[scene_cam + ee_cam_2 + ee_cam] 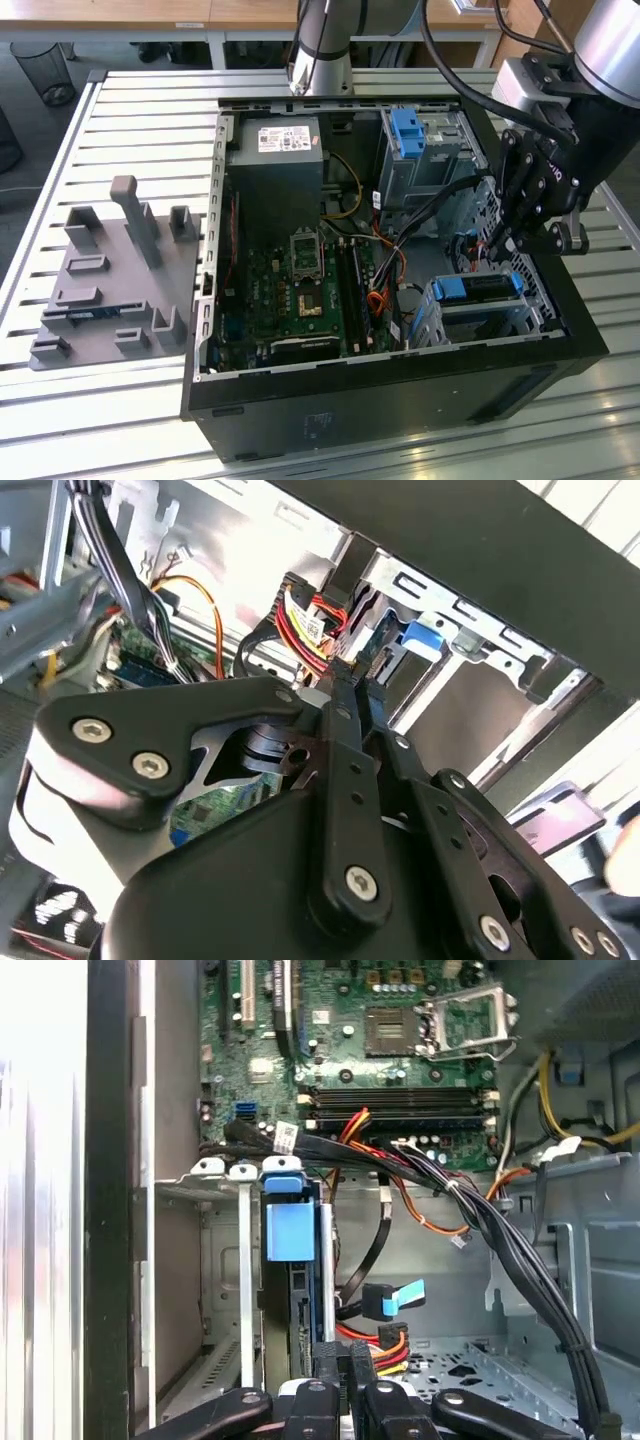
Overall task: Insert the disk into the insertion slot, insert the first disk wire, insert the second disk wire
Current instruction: 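Insert the first disk wire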
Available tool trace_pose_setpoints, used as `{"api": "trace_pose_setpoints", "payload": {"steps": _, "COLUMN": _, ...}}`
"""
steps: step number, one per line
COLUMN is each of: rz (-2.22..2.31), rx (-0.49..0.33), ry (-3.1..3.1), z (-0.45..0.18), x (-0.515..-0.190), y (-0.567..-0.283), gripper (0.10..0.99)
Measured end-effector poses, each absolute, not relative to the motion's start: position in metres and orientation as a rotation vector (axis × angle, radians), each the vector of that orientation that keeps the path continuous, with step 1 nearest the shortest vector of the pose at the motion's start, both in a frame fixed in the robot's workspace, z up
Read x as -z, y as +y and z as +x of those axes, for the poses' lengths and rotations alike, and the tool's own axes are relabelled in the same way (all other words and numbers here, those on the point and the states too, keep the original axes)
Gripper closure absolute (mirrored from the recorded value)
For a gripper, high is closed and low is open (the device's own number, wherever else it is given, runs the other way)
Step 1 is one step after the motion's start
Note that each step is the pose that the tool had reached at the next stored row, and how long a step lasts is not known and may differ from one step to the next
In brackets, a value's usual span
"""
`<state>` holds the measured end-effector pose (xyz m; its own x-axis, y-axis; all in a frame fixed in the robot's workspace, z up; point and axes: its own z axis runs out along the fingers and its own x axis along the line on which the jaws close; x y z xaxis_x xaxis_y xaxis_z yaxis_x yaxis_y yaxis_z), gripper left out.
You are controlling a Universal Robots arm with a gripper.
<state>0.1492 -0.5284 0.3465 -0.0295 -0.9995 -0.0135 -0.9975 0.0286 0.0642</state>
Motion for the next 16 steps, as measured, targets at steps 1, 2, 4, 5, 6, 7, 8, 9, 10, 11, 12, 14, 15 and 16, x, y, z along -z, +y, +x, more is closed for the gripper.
{"api": "trace_pose_setpoints", "payload": {"steps": 1, "rz": 2.183, "rx": 0.085, "ry": -2.208, "z": 0.1492, "x": -0.3464, "y": -0.5284, "gripper": 0.922}}
{"api": "trace_pose_setpoints", "payload": {"steps": 2, "rz": 2.201, "rx": 0.085, "ry": -2.189, "z": 0.1492, "x": -0.3462, "y": -0.5284, "gripper": 0.922}}
{"api": "trace_pose_setpoints", "payload": {"steps": 4, "rz": 2.233, "rx": 0.082, "ry": -2.158, "z": 0.1493, "x": -0.3459, "y": -0.5284, "gripper": 0.922}}
{"api": "trace_pose_setpoints", "payload": {"steps": 5, "rz": 2.240, "rx": 0.079, "ry": -2.152, "z": 0.1488, "x": -0.3458, "y": -0.5284, "gripper": 0.922}}
{"api": "trace_pose_setpoints", "payload": {"steps": 6, "rz": 2.244, "rx": 0.074, "ry": -2.153, "z": 0.1474, "x": -0.3458, "y": -0.5285, "gripper": 0.922}}
{"api": "trace_pose_setpoints", "payload": {"steps": 7, "rz": 2.246, "rx": 0.069, "ry": -2.155, "z": 0.1461, "x": -0.3454, "y": -0.5287, "gripper": 0.922}}
{"api": "trace_pose_setpoints", "payload": {"steps": 8, "rz": 2.249, "rx": 0.064, "ry": -2.157, "z": 0.1448, "x": -0.3451, "y": -0.5288, "gripper": 0.922}}
{"api": "trace_pose_setpoints", "payload": {"steps": 9, "rz": 2.251, "rx": 0.060, "ry": -2.159, "z": 0.1439, "x": -0.3448, "y": -0.5289, "gripper": 0.922}}
{"api": "trace_pose_setpoints", "payload": {"steps": 10, "rz": 2.252, "rx": 0.058, "ry": -2.160, "z": 0.1434, "x": -0.3444, "y": -0.5289, "gripper": 0.922}}
{"api": "trace_pose_setpoints", "payload": {"steps": 11, "rz": 2.253, "rx": 0.056, "ry": -2.161, "z": 0.1429, "x": -0.3440, "y": -0.5291, "gripper": 0.922}}
{"api": "trace_pose_setpoints", "payload": {"steps": 12, "rz": 2.253, "rx": 0.055, "ry": -2.161, "z": 0.1428, "x": -0.3438, "y": -0.5298, "gripper": 0.922}}
{"api": "trace_pose_setpoints", "payload": {"steps": 14, "rz": 2.253, "rx": 0.054, "ry": -2.163, "z": 0.1427, "x": -0.3426, "y": -0.5313, "gripper": 0.922}}
{"api": "trace_pose_setpoints", "payload": {"steps": 15, "rz": 2.251, "rx": 0.054, "ry": -2.166, "z": 0.1427, "x": -0.3422, "y": -0.5321, "gripper": 0.922}}
{"api": "trace_pose_setpoints", "payload": {"steps": 16, "rz": 2.249, "rx": 0.054, "ry": -2.168, "z": 0.1427, "x": -0.3418, "y": -0.5327, "gripper": 0.922}}
